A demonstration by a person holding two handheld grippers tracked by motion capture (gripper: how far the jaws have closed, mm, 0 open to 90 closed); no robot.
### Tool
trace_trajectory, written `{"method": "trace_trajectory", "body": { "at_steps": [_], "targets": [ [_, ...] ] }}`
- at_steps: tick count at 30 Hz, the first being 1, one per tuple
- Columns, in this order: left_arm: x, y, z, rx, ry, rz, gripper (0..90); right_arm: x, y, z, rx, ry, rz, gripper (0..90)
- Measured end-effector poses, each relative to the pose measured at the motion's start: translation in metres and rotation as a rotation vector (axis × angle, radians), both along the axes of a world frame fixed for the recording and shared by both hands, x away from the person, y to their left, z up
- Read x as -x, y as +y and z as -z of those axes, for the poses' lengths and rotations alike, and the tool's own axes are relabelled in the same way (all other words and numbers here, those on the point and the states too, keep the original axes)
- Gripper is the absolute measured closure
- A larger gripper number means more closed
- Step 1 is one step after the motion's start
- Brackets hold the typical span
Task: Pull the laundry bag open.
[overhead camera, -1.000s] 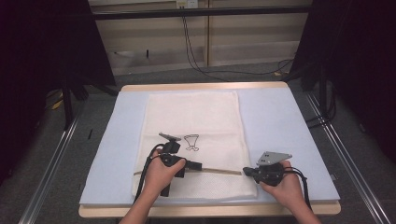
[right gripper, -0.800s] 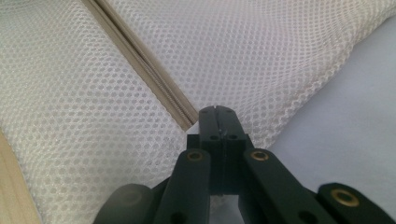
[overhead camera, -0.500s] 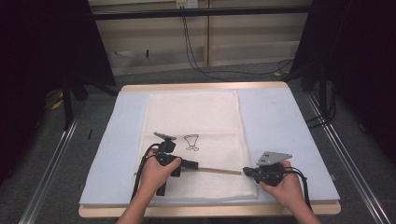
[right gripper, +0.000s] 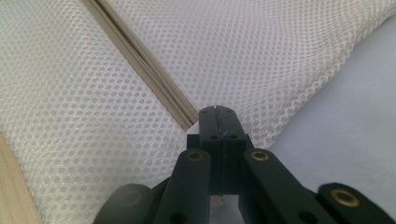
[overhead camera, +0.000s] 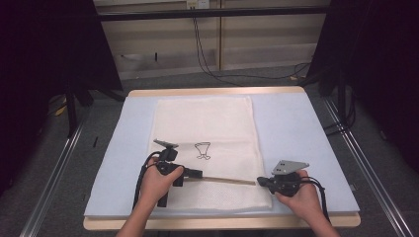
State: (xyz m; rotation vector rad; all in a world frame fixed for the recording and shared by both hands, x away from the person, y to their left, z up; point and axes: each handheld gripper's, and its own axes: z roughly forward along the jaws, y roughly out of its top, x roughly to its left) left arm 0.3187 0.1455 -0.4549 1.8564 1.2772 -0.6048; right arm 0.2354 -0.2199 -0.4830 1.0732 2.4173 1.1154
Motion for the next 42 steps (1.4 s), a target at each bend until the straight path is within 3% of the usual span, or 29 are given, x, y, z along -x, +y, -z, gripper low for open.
{"method": "trace_trajectory", "body": {
  "at_steps": [19,42],
  "targets": [
    [0.002,0.038,-0.003,0.016,0.017,-0.077,87.3,0.000,0.000,0.000,-0.001,0.000,0.001,90.0],
    [0.005,0.069,-0.007,0.009,0.006,-0.117,87.5,0.000,0.000,0.000,-0.001,0.001,0.000,90.0]
  ]
}}
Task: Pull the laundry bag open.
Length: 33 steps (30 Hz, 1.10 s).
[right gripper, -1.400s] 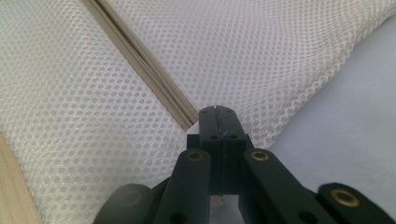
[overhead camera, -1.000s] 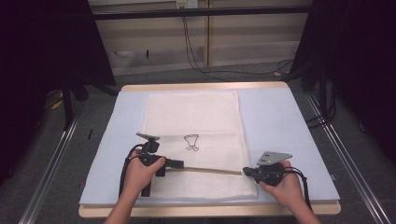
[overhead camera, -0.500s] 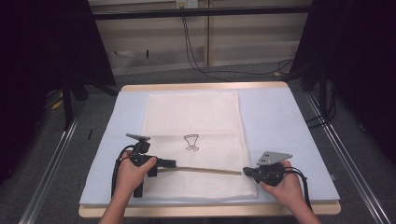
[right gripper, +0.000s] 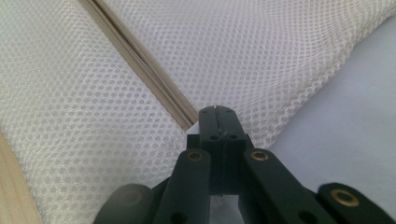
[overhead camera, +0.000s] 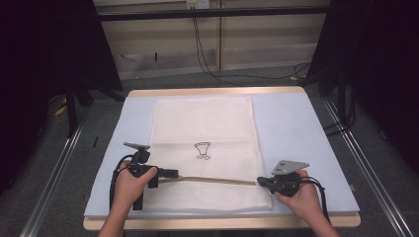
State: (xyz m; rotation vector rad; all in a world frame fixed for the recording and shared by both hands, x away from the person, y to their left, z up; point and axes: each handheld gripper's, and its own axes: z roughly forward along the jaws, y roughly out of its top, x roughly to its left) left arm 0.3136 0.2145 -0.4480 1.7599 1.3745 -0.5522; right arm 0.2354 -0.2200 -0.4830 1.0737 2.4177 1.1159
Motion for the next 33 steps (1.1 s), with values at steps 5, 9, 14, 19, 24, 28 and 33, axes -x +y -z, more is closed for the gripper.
{"method": "trace_trajectory", "body": {
  "at_steps": [5,9,14,19,24,28,33],
  "targets": [
    [0.000,0.007,-0.003,0.009,0.004,-0.018,87.5,0.000,0.000,0.000,0.001,0.000,-0.001,90.0],
    [0.000,0.012,-0.005,0.015,0.002,-0.034,87.5,0.000,0.000,0.000,-0.001,0.001,-0.001,90.0],
    [0.001,0.019,-0.004,0.020,0.008,-0.047,87.5,0.000,0.000,0.000,-0.003,0.002,-0.003,90.0],
    [0.002,0.025,-0.005,0.013,0.008,-0.052,87.5,0.000,0.000,0.000,-0.002,0.002,-0.002,90.0],
    [0.003,0.032,-0.005,0.012,0.012,-0.064,87.5,0.000,0.000,0.000,0.000,0.001,-0.001,90.0],
    [0.004,0.038,-0.004,0.003,0.016,-0.068,87.6,0.000,0.000,0.000,-0.001,0.003,-0.002,90.0],
    [0.005,0.044,-0.005,-0.010,0.017,-0.071,87.7,0.000,0.000,0.000,-0.001,0.006,-0.004,90.0]
  ]
}}
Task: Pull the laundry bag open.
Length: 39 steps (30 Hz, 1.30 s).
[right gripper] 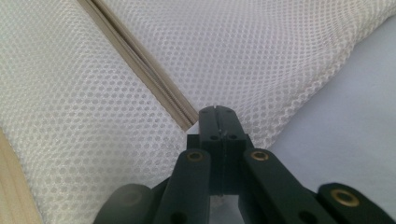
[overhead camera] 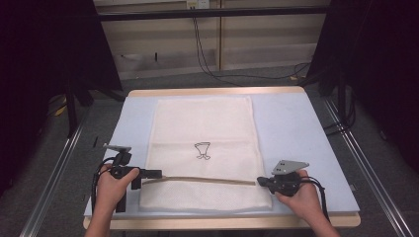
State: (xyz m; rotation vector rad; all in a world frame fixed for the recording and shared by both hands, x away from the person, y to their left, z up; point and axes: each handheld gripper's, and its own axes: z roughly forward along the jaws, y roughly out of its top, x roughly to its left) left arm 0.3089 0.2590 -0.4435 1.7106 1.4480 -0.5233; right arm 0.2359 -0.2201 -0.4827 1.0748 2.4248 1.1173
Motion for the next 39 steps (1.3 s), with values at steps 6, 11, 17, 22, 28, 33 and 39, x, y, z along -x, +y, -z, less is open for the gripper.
{"method": "trace_trajectory", "body": {
  "at_steps": [6,11,17,22,28,33,39],
  "targets": [
    [0.000,0.005,-0.002,-0.023,-0.005,0.003,87.8,0.000,0.000,0.000,0.001,0.000,-0.002,90.0],
    [0.000,0.012,-0.003,-0.030,0.002,0.000,87.8,0.000,0.000,0.000,-0.002,0.002,0.002,90.0],
    [0.000,0.020,-0.005,-0.036,0.006,-0.034,87.8,0.000,0.000,0.000,-0.002,0.002,0.002,90.0],
    [0.001,0.032,-0.004,-0.033,0.008,-0.041,87.7,0.000,0.000,0.000,-0.002,0.002,0.002,90.0],
    [0.003,0.045,-0.004,-0.029,0.003,-0.071,87.7,0.000,0.000,0.000,-0.001,0.001,0.002,90.0],
    [0.004,0.060,-0.001,-0.034,0.009,-0.102,87.7,0.000,0.000,0.000,0.000,0.002,0.000,90.0],
    [0.006,0.069,0.001,-0.046,0.015,-0.117,87.7,-0.001,0.000,0.000,0.000,0.000,-0.001,90.0]
  ]
}}
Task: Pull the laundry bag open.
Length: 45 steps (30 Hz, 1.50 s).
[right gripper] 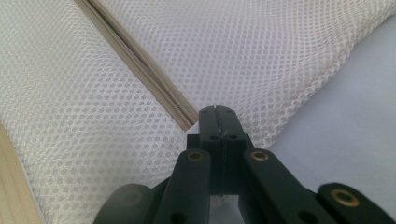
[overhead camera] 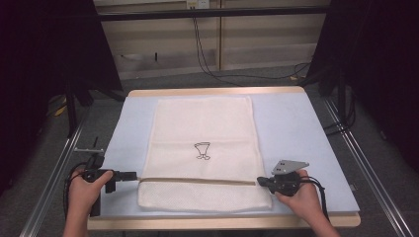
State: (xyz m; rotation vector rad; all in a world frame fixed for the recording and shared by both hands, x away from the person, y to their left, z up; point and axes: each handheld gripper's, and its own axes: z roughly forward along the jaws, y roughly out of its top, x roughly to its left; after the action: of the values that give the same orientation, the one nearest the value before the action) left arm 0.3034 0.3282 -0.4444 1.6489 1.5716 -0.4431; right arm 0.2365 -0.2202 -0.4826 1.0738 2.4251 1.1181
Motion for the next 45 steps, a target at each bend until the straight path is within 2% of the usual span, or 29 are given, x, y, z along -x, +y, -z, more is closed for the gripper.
{"method": "trace_trajectory", "body": {
  "at_steps": [6,10,15,16,19,20,21,23,25,27,28,29,30,31,32,33,34,38,41,45],
  "targets": [
    [0.001,0.008,0.002,0.012,0.014,-0.031,87.7,0.000,0.000,0.000,-0.001,0.001,0.000,90.0],
    [0.001,0.010,0.005,-0.001,0.026,-0.019,87.7,0.000,0.000,0.000,-0.001,0.001,0.000,90.0],
    [0.000,0.008,0.005,-0.001,0.010,-0.022,87.4,0.000,0.000,0.000,-0.003,0.003,0.002,90.0],
    [0.000,0.009,0.004,-0.010,-0.001,-0.001,87.3,0.000,0.000,0.000,-0.003,0.004,0.001,90.0],
    [0.000,0.006,0.000,-0.033,-0.046,-0.008,85.3,0.000,-0.001,-0.001,-0.005,0.004,0.000,90.0],
    [0.000,0.006,-0.002,-0.039,-0.073,-0.012,80.7,0.000,-0.002,-0.003,-0.015,0.004,0.009,89.7],
    [0.001,0.006,-0.005,-0.044,-0.092,-0.011,75.7,0.000,-0.003,-0.004,-0.028,0.004,0.025,83.7],
    [0.001,0.008,-0.008,-0.043,-0.108,-0.027,71.7,0.001,-0.008,-0.010,-0.079,-0.010,0.049,80.6],
    [0.001,0.008,-0.010,-0.051,-0.158,-0.050,63.9,0.001,-0.014,-0.014,-0.108,-0.040,0.087,72.7],
    [0.000,0.006,-0.009,-0.089,-0.201,-0.071,53.1,0.000,-0.021,-0.018,-0.113,-0.089,0.138,62.3],
    [-0.001,0.005,-0.009,-0.094,-0.204,-0.076,49.1,-0.001,-0.025,-0.019,-0.118,-0.107,0.165,55.3],
    [-0.002,0.004,-0.008,-0.104,-0.224,-0.099,44.8,-0.002,-0.026,-0.019,-0.123,-0.115,0.187,47.4],
    [-0.003,0.003,-0.007,-0.131,-0.267,-0.108,40.3,-0.003,-0.030,-0.018,-0.112,-0.131,0.202,40.4],
    [-0.004,0.002,-0.005,-0.169,-0.339,-0.133,33.3,-0.004,-0.033,-0.017,-0.089,-0.143,0.225,36.6],
    [-0.005,0.002,-0.003,-0.196,-0.383,-0.138,25.2,-0.005,-0.036,-0.015,-0.064,-0.144,0.253,32.5],
    [-0.006,0.001,-0.003,-0.243,-0.408,-0.151,22.6,-0.007,-0.039,-0.014,-0.053,-0.148,0.266,30.0],
    [-0.007,0.002,-0.002,-0.272,-0.417,-0.145,22.3,-0.008,-0.042,-0.012,-0.043,-0.146,0.282,28.2],
    [-0.010,0.006,0.006,-0.341,-0.464,-0.167,19.0,-0.011,-0.054,-0.010,-0.038,-0.128,0.336,23.4],
    [-0.012,0.010,0.012,-0.417,-0.495,-0.156,18.1,-0.012,-0.060,-0.008,-0.026,-0.113,0.374,20.5],
    [-0.014,0.012,0.017,-0.440,-0.493,-0.148,17.2,-0.014,-0.066,-0.004,0.014,-0.101,0.383,17.1]
  ]
}}
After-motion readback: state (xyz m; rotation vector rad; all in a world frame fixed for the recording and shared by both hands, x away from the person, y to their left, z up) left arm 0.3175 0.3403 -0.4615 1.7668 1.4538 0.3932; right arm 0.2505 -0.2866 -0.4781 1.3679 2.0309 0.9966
